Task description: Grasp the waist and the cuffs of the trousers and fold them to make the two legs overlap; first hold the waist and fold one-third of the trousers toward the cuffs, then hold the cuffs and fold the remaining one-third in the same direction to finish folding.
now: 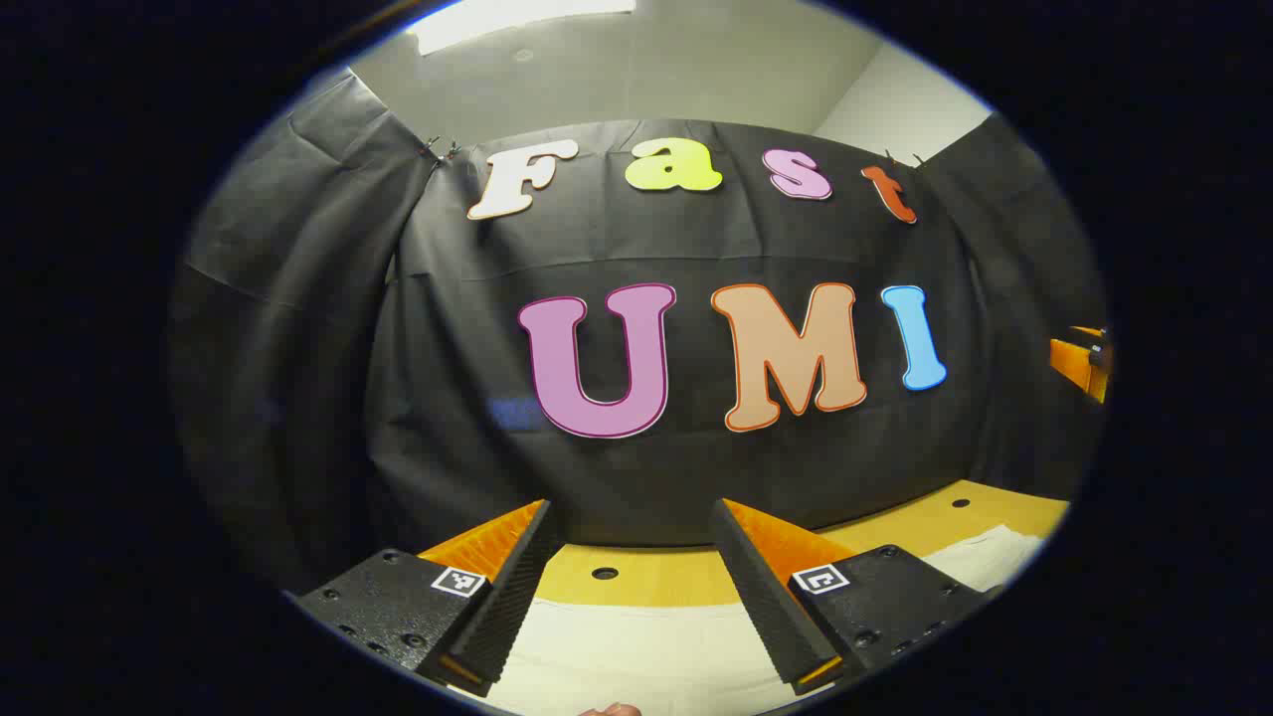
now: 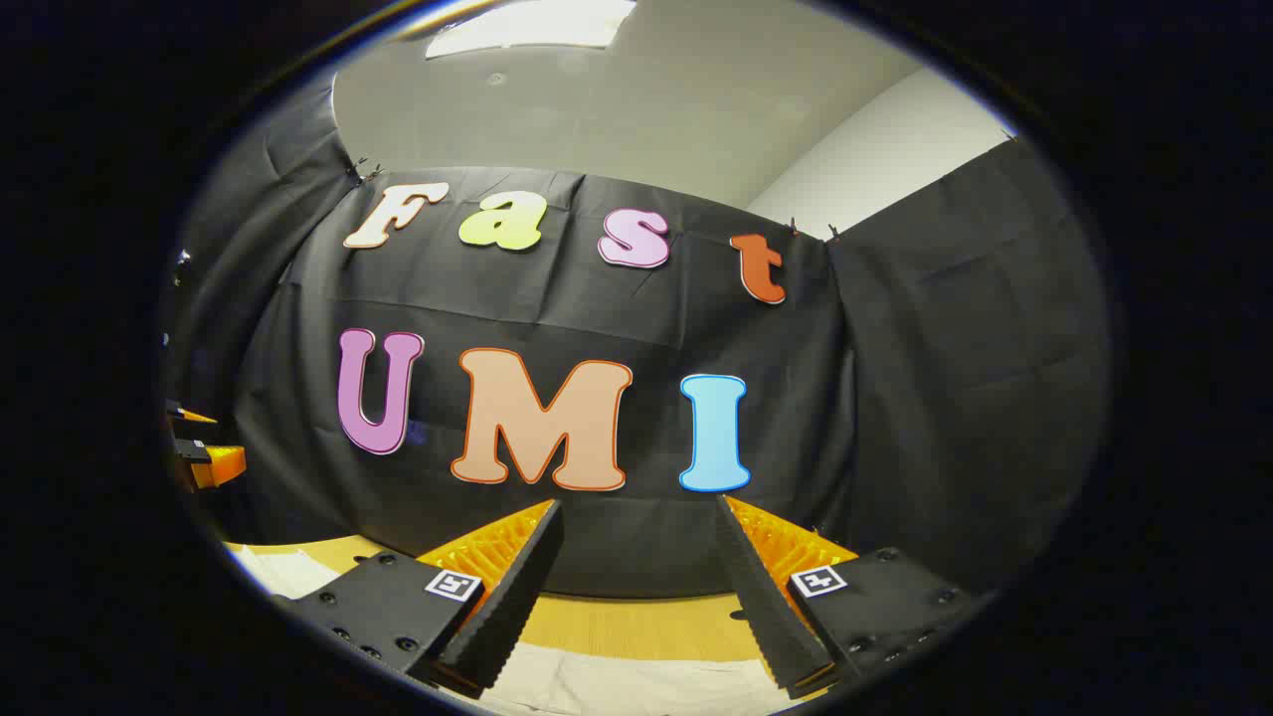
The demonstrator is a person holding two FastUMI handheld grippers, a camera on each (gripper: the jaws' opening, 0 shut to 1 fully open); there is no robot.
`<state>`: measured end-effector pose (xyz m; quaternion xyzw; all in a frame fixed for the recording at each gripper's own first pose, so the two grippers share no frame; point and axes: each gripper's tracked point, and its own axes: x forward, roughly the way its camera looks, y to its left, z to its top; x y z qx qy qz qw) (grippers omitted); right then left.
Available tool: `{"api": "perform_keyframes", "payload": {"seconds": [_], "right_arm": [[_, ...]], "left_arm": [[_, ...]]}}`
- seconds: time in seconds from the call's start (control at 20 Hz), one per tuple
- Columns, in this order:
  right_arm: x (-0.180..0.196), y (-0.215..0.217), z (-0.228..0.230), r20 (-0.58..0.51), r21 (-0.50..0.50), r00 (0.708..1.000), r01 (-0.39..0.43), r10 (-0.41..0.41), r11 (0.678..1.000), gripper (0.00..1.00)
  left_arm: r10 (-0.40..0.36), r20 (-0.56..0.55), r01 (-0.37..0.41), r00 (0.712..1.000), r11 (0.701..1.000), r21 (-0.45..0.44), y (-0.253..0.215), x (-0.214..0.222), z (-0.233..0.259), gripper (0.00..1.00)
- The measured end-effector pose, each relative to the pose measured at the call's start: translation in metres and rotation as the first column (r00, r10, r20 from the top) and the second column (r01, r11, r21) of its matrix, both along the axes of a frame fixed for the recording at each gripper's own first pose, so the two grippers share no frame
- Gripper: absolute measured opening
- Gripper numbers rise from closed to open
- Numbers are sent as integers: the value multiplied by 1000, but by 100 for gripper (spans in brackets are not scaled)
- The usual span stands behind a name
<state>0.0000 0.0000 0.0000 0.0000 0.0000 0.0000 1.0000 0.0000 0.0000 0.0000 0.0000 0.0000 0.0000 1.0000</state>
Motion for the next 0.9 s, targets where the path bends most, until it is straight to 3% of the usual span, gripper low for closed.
{"api": "perform_keyframes", "payload": {"seconds": [0.9], "right_arm": [[-10,-2,-5,-33,8,999,-12,12,1000,97]], "left_arm": [[21,-4,-21,1000,1000,21,2,0,-10,96]]}}
